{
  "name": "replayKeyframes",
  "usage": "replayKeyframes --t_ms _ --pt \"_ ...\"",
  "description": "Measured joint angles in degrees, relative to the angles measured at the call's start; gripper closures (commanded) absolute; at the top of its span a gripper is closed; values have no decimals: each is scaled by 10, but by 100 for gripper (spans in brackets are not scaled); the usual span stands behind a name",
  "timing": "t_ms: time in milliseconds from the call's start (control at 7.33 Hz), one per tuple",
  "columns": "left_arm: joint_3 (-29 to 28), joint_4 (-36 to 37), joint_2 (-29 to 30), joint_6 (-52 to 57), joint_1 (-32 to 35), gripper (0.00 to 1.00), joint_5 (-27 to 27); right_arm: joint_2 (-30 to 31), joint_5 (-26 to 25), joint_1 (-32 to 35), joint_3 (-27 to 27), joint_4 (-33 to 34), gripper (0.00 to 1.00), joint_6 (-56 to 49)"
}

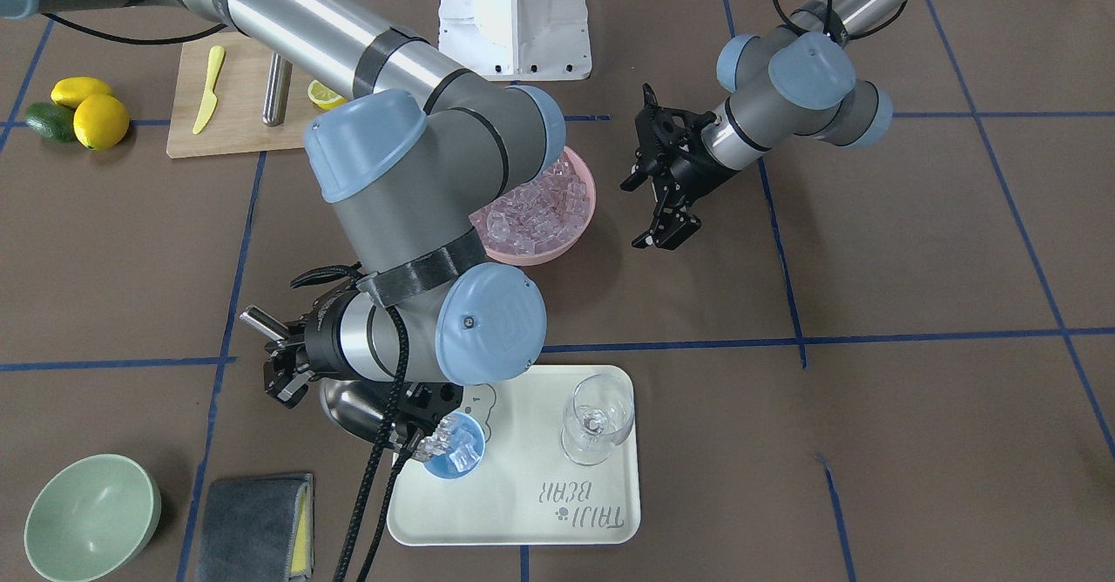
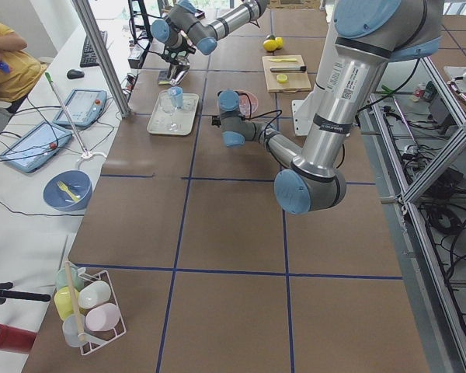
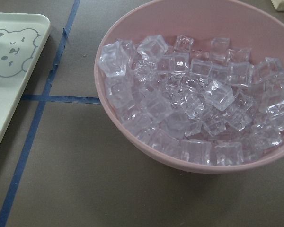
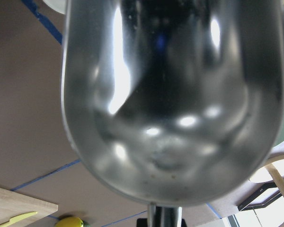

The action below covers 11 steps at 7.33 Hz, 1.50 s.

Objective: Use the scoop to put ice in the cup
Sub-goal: 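Raise the scoop away from the cup with the right gripper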

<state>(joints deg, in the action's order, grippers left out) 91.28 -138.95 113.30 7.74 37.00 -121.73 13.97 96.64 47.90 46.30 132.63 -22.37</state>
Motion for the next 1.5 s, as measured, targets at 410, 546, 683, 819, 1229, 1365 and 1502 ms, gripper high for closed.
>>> replayKeyframes --t_ms 410,546,683,819,1229,1365,1502 --pt "0 0 0 0 0 0 0 -2 -35 -6 -5 4 100 -20" --pt "0 0 0 0 0 0 0 -3 -47 -8 -5 7 100 -35" --pt "0 0 0 0 0 0 -1 -3 -54 -9 -5 8 100 -48" --pt "0 0 0 0 0 0 -1 -3 -60 -10 -5 8 100 -61" --pt "0 0 0 0 0 0 0 -4 -86 -10 -5 11 100 -94" --pt "0 0 0 0 0 0 -1 -4 -91 -10 -4 12 100 -101" --pt "0 0 -1 0 0 0 -1 -4 -93 -8 -2 17 100 -104"
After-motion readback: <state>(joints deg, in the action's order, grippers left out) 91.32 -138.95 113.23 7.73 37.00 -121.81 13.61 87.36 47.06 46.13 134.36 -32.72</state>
